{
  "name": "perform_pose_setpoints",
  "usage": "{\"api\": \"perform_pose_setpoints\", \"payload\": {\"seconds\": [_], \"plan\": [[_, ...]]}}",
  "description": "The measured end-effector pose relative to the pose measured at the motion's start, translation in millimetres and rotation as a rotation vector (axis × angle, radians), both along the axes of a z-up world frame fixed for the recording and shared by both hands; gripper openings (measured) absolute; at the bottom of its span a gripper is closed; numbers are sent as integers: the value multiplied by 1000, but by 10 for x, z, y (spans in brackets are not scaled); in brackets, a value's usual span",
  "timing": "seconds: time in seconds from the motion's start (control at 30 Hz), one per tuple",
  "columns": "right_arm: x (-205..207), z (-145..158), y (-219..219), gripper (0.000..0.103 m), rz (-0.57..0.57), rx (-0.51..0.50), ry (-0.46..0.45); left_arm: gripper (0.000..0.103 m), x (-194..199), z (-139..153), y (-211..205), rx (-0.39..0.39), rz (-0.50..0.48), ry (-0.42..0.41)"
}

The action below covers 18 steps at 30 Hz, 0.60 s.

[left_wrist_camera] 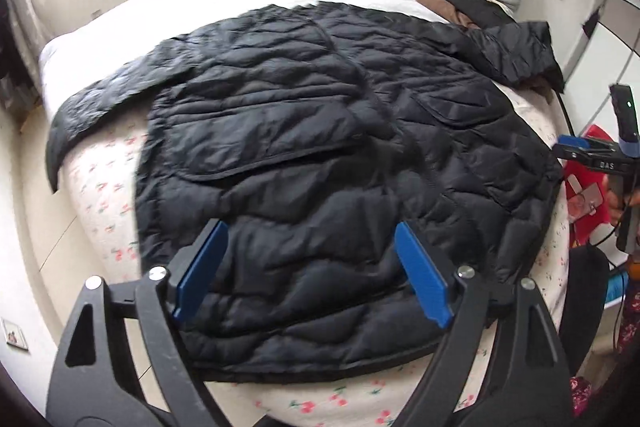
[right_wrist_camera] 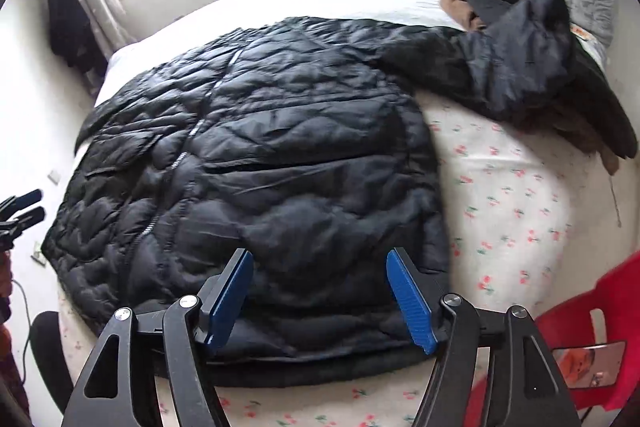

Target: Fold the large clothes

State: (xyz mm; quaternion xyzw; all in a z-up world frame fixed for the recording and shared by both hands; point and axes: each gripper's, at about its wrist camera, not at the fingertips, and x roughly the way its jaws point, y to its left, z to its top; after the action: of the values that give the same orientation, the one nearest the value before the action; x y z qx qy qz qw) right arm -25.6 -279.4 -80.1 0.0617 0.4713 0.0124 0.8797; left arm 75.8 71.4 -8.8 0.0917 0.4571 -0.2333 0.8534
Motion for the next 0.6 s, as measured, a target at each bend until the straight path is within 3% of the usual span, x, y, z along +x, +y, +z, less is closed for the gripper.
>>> {"api": "perform_pose_setpoints", "payload": {"seconds": [0.1, 0.17, 0.2, 0.3, 0.43, 0.6], "plan": [[162, -290, 349, 71, 44, -3, 61, 86, -1, -389, -420, 83, -88, 81], [209, -577, 446, 71, 55, -22, 126, 87, -24, -744, -470, 159, -131, 216], [210, -707, 475, 74, 57, -42, 141, 88, -85, -841, -421, 179, -145, 233], [77, -774, 505, 77, 77, -109, 172, 89, -204, -785, -238, 151, -180, 248], [-41, -660, 465, 79, 102, -111, 217, 89, -180, -614, 151, 68, -131, 296], [-95, -361, 231, 80, 57, 47, 152, 90, 91, -309, 984, -61, 108, 167]]}}
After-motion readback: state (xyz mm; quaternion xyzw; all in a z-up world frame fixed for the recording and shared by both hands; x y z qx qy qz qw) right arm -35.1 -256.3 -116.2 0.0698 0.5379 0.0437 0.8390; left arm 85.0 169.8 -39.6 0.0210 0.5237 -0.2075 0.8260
